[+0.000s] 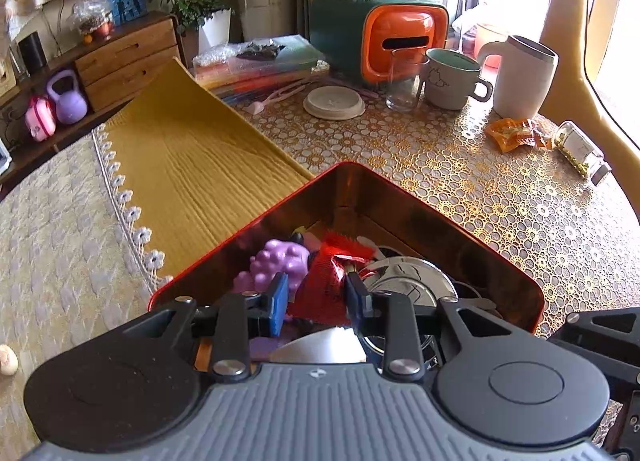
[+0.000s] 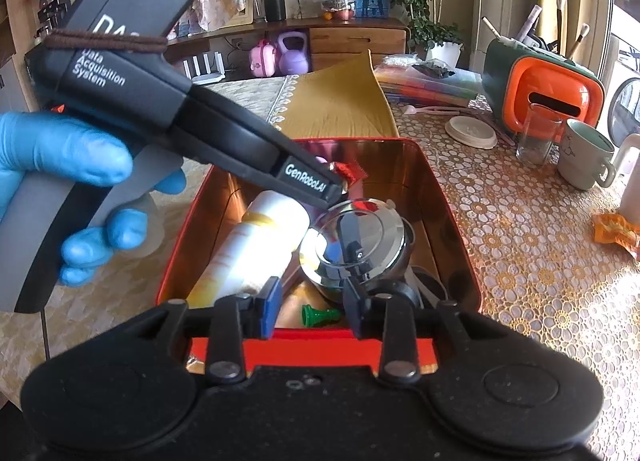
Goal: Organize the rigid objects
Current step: 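Open the left tool releasing the candy while the right tool releases the pushpin, then move the left tool toward the cream ball while the right tool approaches the nail clipper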
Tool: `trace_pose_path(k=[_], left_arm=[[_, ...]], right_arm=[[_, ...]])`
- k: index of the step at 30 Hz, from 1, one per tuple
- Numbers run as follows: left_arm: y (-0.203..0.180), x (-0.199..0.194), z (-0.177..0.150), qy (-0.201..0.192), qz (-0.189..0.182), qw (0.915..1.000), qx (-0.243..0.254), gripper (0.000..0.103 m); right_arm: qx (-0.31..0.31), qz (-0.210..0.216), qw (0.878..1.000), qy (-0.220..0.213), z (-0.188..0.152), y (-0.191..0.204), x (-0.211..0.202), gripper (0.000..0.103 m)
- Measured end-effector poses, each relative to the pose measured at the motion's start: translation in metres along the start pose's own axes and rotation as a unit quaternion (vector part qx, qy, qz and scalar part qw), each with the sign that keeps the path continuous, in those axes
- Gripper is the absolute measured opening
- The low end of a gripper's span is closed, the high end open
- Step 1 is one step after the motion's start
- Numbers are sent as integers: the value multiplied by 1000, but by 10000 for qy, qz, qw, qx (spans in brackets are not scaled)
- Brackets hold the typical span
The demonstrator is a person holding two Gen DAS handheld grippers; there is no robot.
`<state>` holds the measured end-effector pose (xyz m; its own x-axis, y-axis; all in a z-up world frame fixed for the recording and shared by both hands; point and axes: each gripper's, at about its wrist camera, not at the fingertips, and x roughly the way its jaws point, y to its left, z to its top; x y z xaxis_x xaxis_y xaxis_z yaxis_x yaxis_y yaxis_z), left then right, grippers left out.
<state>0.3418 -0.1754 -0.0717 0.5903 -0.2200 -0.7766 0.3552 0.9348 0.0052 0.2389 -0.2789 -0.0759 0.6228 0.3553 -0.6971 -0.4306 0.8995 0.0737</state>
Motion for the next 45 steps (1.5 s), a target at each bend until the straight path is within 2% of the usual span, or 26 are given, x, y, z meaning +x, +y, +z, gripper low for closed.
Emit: trace_pose_path(k=[8,19,25,31,45], left_arm=[[2,-11,-4,-62,-98,9999,-64,30],[10,-52,-21,-290,-313,9990,-137,30],[21,-81,-36,-423,-341,9983,-199,30],[36,-106,-60,-521,-379,9974,-312,30],[80,-153,-116,-675,-30,9952,-702,30]], right_arm=[[66,-36,10000,-19,0,1,-4,39],[139,-47,9999,-88,3,7,-16,41],[192,114,9996,-157,5,16,-29,42],[238,234,9992,-230,8,30,-41,46],[-100,507,9983,-271,11,85,-48,62]])
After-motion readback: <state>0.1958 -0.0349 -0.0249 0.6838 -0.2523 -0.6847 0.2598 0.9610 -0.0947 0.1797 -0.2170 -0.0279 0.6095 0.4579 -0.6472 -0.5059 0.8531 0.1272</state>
